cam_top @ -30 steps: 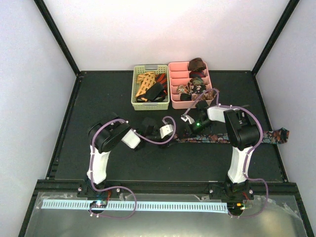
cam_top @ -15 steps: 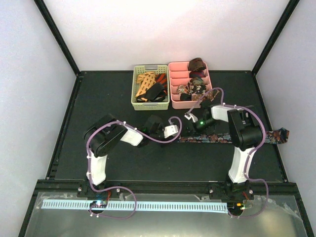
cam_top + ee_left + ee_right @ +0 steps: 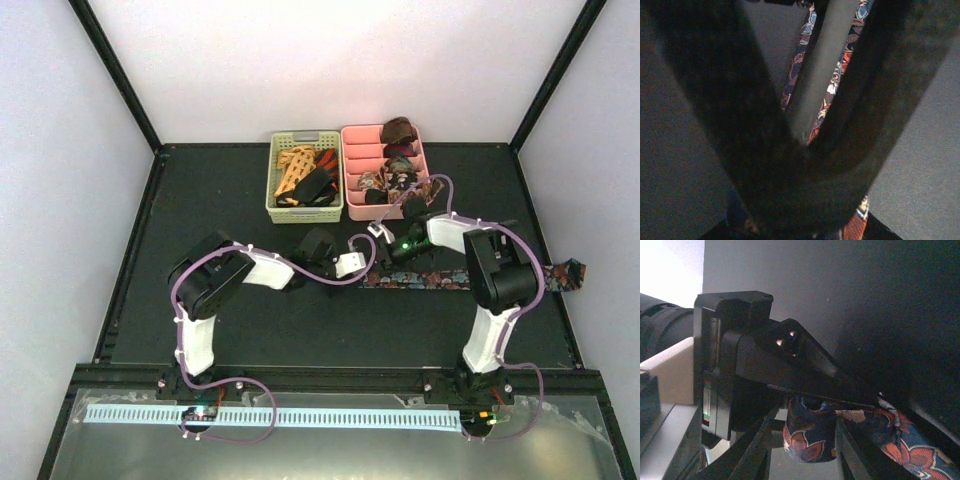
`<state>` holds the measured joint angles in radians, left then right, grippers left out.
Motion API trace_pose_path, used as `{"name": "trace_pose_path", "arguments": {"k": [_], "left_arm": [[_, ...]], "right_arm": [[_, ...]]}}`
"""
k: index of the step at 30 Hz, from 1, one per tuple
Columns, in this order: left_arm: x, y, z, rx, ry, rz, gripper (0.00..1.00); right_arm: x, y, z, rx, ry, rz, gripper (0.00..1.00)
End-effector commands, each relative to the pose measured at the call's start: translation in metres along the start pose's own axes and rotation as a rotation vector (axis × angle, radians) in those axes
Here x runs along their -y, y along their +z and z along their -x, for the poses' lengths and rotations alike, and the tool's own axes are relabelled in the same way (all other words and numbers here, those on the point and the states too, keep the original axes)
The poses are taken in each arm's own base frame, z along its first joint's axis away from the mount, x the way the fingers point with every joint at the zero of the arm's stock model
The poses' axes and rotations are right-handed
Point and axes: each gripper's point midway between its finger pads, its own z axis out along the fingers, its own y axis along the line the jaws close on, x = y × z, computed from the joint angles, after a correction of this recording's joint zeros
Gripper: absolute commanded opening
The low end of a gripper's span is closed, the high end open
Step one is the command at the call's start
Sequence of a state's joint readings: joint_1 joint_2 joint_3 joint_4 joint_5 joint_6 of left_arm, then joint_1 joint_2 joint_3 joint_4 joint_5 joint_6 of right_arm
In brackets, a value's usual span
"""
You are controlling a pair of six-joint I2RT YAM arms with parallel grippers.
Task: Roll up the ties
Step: Roll the tie at the center of the board.
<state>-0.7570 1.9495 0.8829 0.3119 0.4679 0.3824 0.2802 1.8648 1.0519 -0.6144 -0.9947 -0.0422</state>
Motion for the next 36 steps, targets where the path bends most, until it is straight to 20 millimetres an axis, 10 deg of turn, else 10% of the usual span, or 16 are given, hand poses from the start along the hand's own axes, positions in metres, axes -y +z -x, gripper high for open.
{"name": "trace_pose_path", "arguments": {"k": [1, 8, 11, 16, 26, 36], "left_arm": [[0.004, 0.004, -0.047, -0.181, -0.045, 0.01, 0.29], [0.004, 0.006, -0.049, -0.19, -0.054, 0.006, 0.29], [0.004, 0.006, -0.049, -0.192, -0.058, 0.006, 0.29], [0.004, 0.004, -0.049, -0.195, -0.054, 0.012, 0.29], [0.002, 0.005, -0.048, -0.187, -0.062, 0.013, 0.32], [-0.022, -0.03, 0.022, 0.049, -0.049, 0.082, 0.99]], "right_arm": [[0.009, 0.01, 0.002, -0.002, 0.014, -0.001, 0.37], [0.015, 0.013, -0.007, -0.04, 0.022, -0.029, 0.14], [0.013, 0.01, -0.011, -0.057, 0.024, -0.034, 0.4], [0.008, 0.004, -0.015, -0.053, 0.015, -0.066, 0.39], [0.023, 0.007, -0.02, -0.074, 0.035, -0.096, 0.02], [0.048, 0.003, -0.039, -0.103, 0.101, -0.137, 0.02]]}}
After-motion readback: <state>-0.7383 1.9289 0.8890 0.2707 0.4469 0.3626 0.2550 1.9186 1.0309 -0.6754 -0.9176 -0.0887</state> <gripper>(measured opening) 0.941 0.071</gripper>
